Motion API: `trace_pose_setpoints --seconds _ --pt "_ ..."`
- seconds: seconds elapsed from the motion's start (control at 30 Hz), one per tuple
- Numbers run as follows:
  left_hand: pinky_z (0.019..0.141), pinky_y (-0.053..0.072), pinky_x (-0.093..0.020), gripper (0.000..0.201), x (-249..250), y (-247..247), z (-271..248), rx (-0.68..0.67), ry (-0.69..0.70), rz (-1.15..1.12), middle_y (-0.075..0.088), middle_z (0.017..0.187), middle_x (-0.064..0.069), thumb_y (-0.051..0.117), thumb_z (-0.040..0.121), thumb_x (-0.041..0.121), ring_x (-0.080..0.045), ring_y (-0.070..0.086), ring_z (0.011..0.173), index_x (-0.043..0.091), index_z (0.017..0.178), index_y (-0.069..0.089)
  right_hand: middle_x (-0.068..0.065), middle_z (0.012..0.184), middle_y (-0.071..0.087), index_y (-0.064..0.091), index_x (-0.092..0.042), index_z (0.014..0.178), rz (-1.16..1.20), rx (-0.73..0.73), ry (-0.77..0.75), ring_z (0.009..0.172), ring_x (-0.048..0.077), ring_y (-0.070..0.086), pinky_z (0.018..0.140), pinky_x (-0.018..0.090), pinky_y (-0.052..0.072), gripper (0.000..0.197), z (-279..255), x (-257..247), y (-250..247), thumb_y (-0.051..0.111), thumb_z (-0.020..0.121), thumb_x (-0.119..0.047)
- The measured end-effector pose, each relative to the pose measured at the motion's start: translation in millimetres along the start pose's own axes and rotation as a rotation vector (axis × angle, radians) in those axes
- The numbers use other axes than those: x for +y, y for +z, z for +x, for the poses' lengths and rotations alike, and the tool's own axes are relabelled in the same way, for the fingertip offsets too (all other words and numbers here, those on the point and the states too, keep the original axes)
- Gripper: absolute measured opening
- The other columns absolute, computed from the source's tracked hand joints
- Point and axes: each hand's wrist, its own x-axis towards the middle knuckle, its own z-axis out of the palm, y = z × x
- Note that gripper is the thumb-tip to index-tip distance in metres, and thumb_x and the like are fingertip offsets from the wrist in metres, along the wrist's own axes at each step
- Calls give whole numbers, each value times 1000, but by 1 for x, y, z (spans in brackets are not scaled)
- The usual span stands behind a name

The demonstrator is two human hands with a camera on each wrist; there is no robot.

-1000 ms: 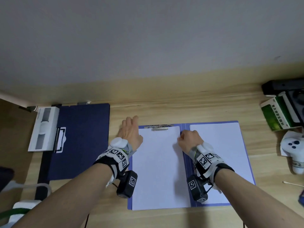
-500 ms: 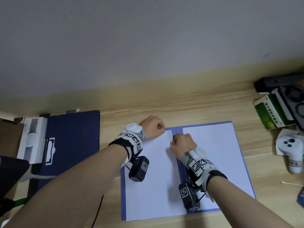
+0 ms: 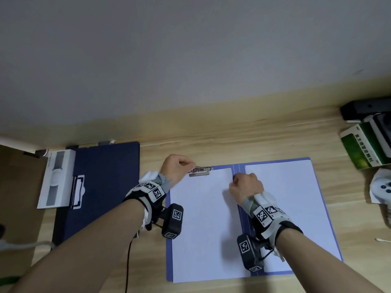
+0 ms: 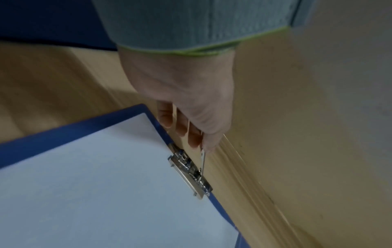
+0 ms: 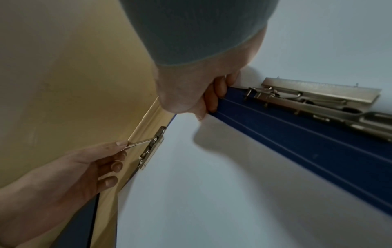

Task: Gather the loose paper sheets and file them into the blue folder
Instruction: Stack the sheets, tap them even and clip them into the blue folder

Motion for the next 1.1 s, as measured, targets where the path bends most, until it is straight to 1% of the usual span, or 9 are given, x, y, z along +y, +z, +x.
trace_pose_setpoints --seconds 0.07,0.17,0.27,0.37,0.5,0.7,0.83,0.93,1.1 --pt "70 49 -21 10 -2 1 -1 25 -95 -104 76 84 -4 73 83 15 -8 65 70 9 81 79 10 96 57 67 -21 100 -4 -2 -4 91 33 56 80 33 43 25 0 0 1 48 86 -25" --pt "61 48 -11 9 -4 1 -3 44 -210 -232 75 90 0 72 84 13 -2 67 72 7 87 79 5 83 46 67 -20 98 -12 1 -5 85 31 50 79 33 43 23 -1 0 0 47 86 -23" --pt "68 51 -14 5 -12 0 -3 96 -241 -249 72 84 1 76 80 8 -15 67 83 13 81 77 3 80 42 66 -19 99 -15 6 -12 92 32 54 80 33 43 22 -2 -1 1 49 86 -23" --pt "82 49 -30 15 -26 0 3 181 -260 3 63 81 8 84 72 24 -16 57 89 24 81 72 -1 75 38 67 -18 99 -14 17 -24 96 33 55 81 33 43 22 -3 -2 1 49 87 -23" --pt "90 42 -35 39 -32 -5 5 169 -190 424 51 100 6 77 70 51 -16 37 98 26 96 61 -5 67 30 67 -17 99 -17 31 -37 97 32 55 81 33 43 21 -4 -2 0 50 87 -22" --pt "84 41 -33 38 -40 -9 -1 119 -117 524 48 101 2 77 68 56 -23 44 105 25 86 63 -5 67 31 66 -15 101 -25 15 -53 100 32 54 83 34 44 22 -3 -3 1 50 88 -20" --pt "77 31 -29 43 -40 -10 -1 156 -84 573 46 96 8 76 66 61 -19 42 99 27 87 60 -5 67 31 65 -15 100 -40 11 -49 98 32 54 83 34 44 20 -3 -3 2 50 88 -21" --pt "78 36 -30 48 -41 -12 -8 157 -99 569 48 97 7 71 68 66 -15 38 96 26 93 60 -3 69 34 64 -16 99 -44 -4 -34 87 30 47 83 35 45 20 -2 -1 2 48 88 -21" --pt "80 44 -34 38 -51 -26 -44 133 -106 517 57 105 -3 68 79 43 -25 56 98 17 105 57 -1 76 48 62 -22 94 -78 -19 -39 97 32 54 82 35 44 18 -12 -5 -4 46 89 -29"
